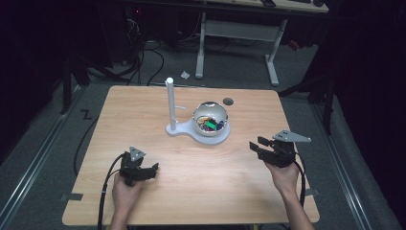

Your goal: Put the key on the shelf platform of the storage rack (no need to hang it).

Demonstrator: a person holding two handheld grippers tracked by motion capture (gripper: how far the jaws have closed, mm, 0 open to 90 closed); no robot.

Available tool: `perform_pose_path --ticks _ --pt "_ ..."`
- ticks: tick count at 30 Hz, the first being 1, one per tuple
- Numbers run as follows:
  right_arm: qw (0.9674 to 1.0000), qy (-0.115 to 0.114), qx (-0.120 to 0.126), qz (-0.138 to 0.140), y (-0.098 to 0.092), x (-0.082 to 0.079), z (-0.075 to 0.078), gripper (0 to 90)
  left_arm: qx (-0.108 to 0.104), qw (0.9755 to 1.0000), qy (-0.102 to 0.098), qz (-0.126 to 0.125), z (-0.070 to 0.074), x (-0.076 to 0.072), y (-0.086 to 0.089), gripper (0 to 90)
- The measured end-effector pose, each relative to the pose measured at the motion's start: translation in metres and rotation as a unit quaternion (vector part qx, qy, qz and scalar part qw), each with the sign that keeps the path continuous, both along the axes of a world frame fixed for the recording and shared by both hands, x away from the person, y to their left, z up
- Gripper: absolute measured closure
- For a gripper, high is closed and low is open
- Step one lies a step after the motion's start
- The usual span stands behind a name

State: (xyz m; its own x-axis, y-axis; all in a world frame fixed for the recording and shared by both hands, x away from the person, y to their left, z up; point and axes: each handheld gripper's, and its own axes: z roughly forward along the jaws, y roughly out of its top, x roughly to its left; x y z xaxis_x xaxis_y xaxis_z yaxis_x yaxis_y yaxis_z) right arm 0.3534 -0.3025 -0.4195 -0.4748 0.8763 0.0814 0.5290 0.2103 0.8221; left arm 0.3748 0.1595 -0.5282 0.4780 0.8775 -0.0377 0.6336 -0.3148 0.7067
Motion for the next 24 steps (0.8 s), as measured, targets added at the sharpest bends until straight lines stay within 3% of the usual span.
perform_pose_path --ticks 24 --pt "0.9998 0.015 -0.012 0.006 0.009 -0.007 -0.029 54.3 0.000 1.0000 0.000 0.000 0.000 0.000 0.000 18.7"
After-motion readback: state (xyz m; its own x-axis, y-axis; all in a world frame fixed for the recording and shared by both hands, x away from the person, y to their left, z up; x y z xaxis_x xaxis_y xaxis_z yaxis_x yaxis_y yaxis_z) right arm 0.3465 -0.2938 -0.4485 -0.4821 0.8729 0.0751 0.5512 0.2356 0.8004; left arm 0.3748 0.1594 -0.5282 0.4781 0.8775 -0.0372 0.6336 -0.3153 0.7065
